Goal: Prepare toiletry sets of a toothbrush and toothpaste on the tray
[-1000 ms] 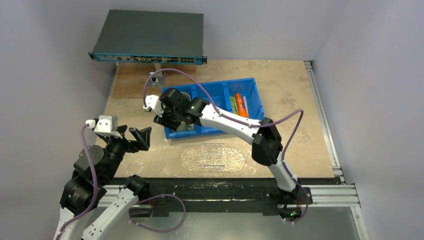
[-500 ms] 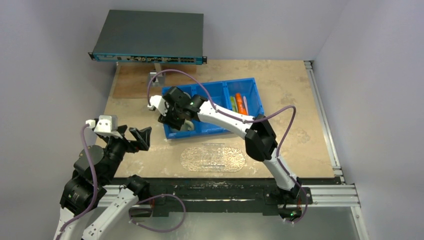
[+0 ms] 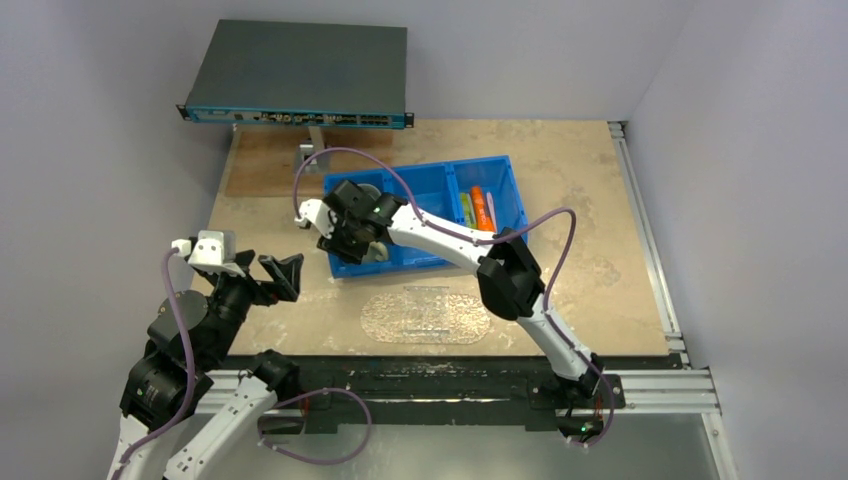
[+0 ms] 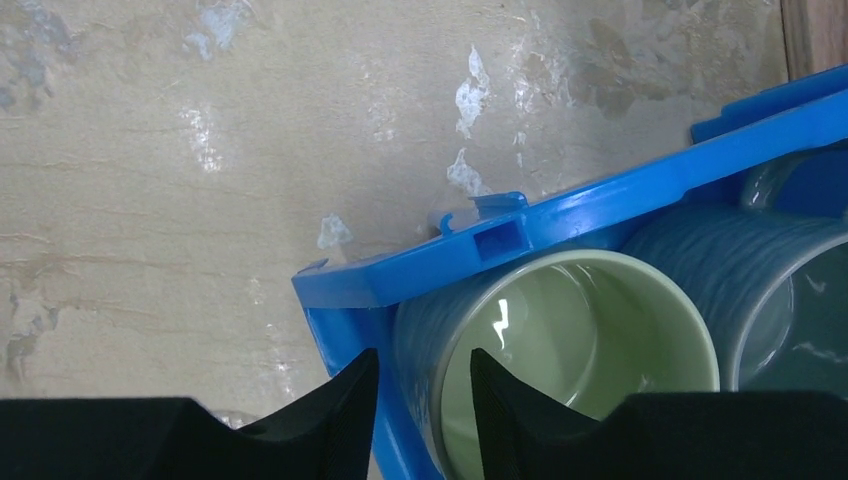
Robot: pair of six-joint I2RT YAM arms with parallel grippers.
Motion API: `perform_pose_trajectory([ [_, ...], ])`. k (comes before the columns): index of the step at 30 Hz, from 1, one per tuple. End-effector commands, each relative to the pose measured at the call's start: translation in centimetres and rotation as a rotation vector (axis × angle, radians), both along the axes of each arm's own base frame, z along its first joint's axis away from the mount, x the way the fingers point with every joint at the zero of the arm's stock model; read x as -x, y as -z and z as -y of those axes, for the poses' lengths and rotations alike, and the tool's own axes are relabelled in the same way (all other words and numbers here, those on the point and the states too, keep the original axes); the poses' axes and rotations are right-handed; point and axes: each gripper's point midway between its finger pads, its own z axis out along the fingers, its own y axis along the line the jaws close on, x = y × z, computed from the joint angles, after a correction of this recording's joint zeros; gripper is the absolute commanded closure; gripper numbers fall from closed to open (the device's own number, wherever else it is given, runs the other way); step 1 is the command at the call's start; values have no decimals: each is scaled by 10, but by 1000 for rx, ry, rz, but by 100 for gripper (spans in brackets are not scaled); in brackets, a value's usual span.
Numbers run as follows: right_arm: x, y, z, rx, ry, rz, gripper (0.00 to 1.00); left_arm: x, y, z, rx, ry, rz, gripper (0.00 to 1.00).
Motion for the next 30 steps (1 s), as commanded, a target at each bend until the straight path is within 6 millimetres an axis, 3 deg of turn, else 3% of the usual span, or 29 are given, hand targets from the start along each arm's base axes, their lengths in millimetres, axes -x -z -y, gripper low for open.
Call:
perform_pose_trajectory([
  [1,2,-12,-2,-27,-24,-17,61,-4,-2,2,-3,1,9,0],
  [10,9,2,3,4,-44,-70,79,-4,-2,2,-6,2,5,0],
  [15,13,4,2,9,-61,-91,100,-5,-1,3,-7,4,4,0],
  [17,13,1,1,2,-60,-87,100,-5,-1,2,-8,2,3,0],
  [30,-10,-98,0,-176,42,110,100,-5,-1,2,-9,1,3,0],
])
